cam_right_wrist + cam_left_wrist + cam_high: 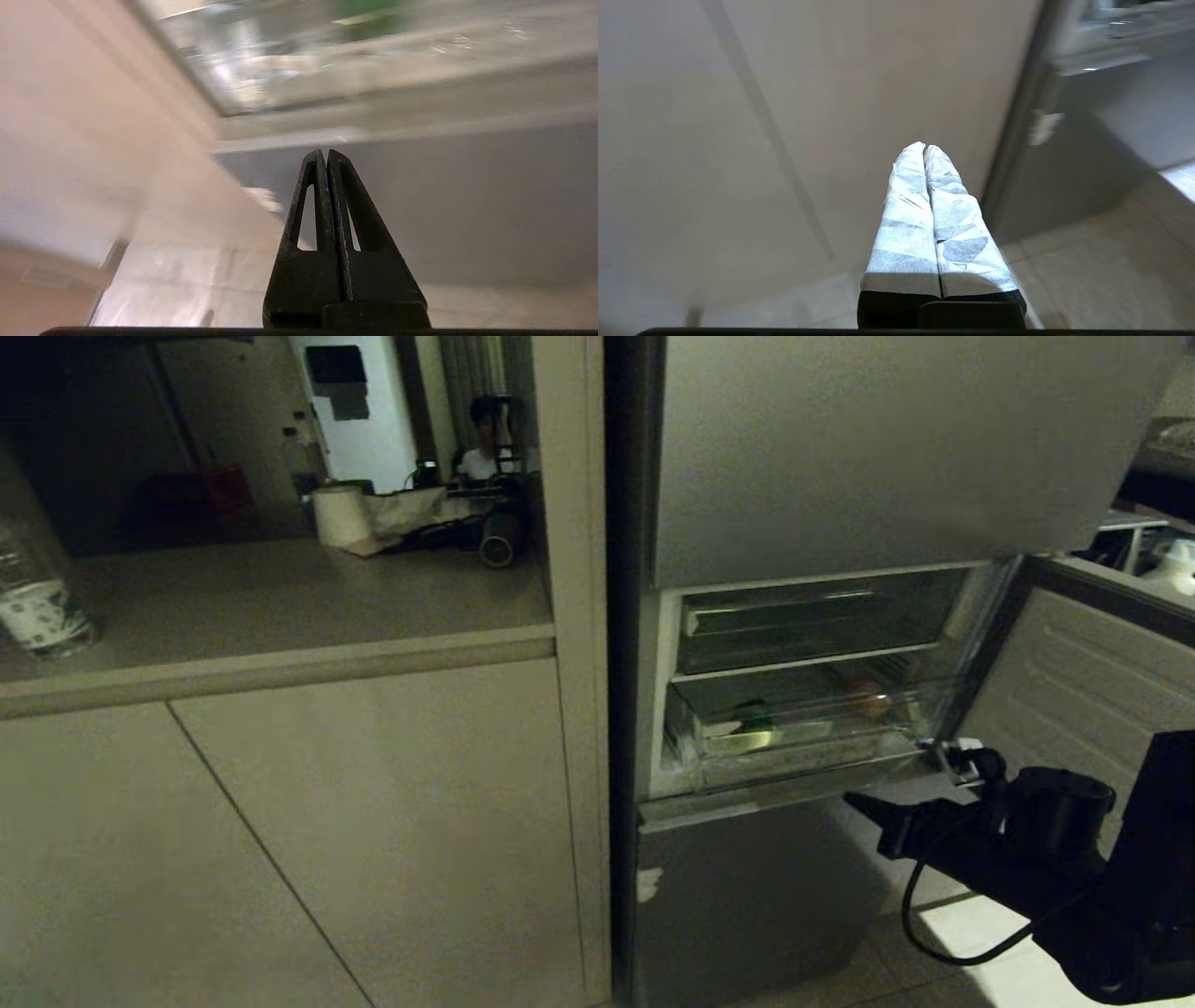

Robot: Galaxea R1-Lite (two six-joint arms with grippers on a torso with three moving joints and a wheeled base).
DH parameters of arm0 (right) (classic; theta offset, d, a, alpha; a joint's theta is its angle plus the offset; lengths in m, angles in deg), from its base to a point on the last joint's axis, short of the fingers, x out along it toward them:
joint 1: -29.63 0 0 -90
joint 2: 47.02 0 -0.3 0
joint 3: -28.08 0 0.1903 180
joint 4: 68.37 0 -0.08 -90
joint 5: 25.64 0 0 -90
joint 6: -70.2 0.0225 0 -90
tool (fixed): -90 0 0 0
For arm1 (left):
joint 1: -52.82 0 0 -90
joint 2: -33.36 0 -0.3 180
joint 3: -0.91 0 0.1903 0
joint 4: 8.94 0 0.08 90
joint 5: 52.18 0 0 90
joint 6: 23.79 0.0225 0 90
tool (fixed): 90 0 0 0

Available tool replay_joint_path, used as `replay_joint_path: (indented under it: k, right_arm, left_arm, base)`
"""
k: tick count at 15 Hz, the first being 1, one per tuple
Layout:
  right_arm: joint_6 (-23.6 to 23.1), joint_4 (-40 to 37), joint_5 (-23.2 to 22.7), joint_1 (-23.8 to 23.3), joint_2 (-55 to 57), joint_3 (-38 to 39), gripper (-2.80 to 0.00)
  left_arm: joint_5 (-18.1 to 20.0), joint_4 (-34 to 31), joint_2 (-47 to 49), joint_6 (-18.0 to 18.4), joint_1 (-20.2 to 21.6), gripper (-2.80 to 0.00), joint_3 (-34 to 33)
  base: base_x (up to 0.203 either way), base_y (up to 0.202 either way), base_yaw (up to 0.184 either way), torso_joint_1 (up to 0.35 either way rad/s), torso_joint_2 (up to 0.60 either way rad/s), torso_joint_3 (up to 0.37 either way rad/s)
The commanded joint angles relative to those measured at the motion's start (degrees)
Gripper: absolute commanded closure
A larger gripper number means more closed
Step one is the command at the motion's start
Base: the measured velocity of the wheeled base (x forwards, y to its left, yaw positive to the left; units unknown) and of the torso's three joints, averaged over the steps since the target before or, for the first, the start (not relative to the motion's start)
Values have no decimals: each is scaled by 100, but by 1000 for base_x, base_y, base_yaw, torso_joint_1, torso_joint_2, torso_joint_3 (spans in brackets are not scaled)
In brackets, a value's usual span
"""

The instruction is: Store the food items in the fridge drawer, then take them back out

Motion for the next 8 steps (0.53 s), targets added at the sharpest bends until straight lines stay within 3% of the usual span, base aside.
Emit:
replay_joint_path:
  k: [1, 8]
  right_arm:
    - [-13, 51, -6, -108, 533, -477, 0]
    - [-246, 51, -21, -413, 1731, -2735, 0]
  left_arm:
    - [-1, -6, 7, 2, -2, 0, 0]
    - [-1, -6, 7, 2, -2, 0, 0]
  base:
    - [4, -3, 106, 2, 1, 2]
    - [1, 0, 8, 1, 0, 1]
